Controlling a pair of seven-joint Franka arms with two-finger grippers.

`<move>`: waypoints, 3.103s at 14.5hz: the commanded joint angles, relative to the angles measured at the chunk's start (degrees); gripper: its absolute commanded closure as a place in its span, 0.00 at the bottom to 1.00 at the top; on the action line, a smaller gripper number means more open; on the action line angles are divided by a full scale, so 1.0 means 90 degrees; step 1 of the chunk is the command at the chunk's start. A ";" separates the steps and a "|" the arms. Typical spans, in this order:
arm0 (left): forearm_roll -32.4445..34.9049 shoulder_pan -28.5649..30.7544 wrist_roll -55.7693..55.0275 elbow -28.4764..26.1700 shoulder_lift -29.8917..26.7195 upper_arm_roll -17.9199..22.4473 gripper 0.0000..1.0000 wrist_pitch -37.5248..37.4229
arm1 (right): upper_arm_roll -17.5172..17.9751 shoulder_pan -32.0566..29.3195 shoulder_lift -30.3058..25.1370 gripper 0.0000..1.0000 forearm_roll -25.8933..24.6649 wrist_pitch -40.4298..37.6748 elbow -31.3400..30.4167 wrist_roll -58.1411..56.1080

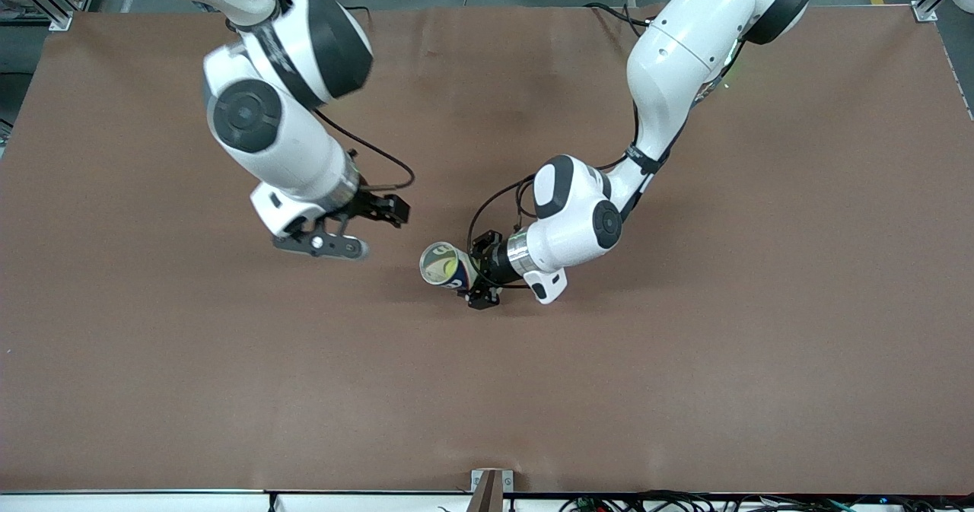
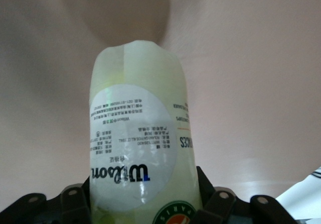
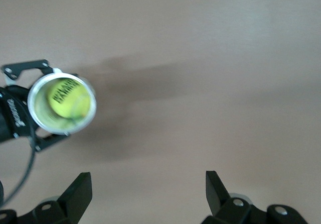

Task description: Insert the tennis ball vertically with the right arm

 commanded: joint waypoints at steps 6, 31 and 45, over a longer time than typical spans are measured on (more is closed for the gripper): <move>-0.3168 0.0359 0.3033 -0.0005 0.0042 -0.0179 0.27 0.0016 | 0.0085 -0.0884 -0.1822 0.00 -0.0630 -0.0688 -0.1317 -0.1065; -0.5006 -0.0091 0.4460 -0.0054 0.0492 -0.0121 0.27 0.0123 | 0.0094 -0.3346 -0.2010 0.00 -0.1001 -0.0493 -0.0294 -0.3703; -0.4967 0.0036 0.4548 -0.0278 0.0443 -0.0121 0.00 0.0123 | 0.0104 -0.3317 -0.1990 0.00 -0.0972 -0.0532 -0.0126 -0.3703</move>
